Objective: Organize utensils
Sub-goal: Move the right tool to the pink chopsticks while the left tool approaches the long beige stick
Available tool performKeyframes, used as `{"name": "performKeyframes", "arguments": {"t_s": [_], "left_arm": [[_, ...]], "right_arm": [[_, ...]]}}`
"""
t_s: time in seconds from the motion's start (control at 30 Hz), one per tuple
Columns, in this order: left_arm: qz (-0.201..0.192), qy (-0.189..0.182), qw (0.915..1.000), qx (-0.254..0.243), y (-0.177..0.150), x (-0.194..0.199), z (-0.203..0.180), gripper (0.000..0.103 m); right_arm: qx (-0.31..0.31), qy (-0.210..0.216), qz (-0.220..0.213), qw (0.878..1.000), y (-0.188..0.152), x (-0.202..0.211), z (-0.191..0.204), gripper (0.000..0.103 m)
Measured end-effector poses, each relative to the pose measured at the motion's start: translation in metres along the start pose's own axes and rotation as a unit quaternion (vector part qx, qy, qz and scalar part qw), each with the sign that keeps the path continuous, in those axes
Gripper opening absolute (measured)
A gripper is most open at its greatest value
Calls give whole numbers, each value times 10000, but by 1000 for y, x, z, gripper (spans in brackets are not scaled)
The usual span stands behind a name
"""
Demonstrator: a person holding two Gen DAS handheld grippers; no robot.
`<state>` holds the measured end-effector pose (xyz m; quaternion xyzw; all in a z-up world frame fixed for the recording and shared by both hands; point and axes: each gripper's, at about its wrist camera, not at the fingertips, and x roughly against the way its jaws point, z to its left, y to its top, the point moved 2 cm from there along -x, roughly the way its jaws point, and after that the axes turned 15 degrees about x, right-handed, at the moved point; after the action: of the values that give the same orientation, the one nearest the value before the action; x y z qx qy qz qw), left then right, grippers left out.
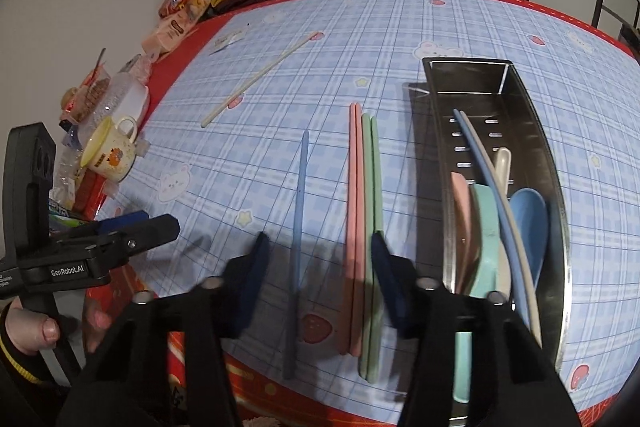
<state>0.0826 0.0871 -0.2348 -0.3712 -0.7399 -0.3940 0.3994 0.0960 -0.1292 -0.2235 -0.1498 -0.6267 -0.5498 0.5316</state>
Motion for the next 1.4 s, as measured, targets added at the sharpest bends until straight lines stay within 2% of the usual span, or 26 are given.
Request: {"name": "performKeyframes", "arguments": {"t_s": [0.03,0.1,0.2,0.47,0.7,0.9,1.0,1.07,1.13,1.2,1.27,1.4], "left_arm": [[-34,-9,10000,-71,2,-1,1,97],[-117,-35,9997,-235,8,-2,2,97],[-205,-146,9987,-440,14,-3,4,97],[-202,-271,9967,-741,38,-9,20,97],[-218,-299,9942,-1011,68,-15,25,97],[-42,-291,9915,-1264,80,-27,20,97],[-50,-253,9922,-1217,92,-32,22,97],[-125,-252,9946,-1000,103,-34,27,96],[-109,-253,9972,-694,120,-38,33,90],[-136,-70,9976,-680,133,-42,34,73],[-161,85,9961,-866,142,-48,28,71],[-75,79,9902,-1394,158,-63,7,64]], "right_arm": [[-6,-38,52,10000,1,-4,1,35],[8,-108,133,9999,3,-10,1,21],[-45,-256,309,9992,8,-23,-1,14],[-262,-633,698,9952,10,-56,-6,13],[-413,-840,773,9926,14,-65,-7,13],[-325,-997,765,9915,13,-67,-4,13],[-217,-1079,822,9905,14,-68,-2,13],[-206,-1080,831,9904,14,-68,-3,13],[-205,-1068,805,9908,14,-68,-3,13],[-170,-1077,754,9912,13,-68,-2,13],[-142,-1103,723,9912,12,-68,-1,13],[-114,-1117,723,9910,12,-68,0,14]]}}
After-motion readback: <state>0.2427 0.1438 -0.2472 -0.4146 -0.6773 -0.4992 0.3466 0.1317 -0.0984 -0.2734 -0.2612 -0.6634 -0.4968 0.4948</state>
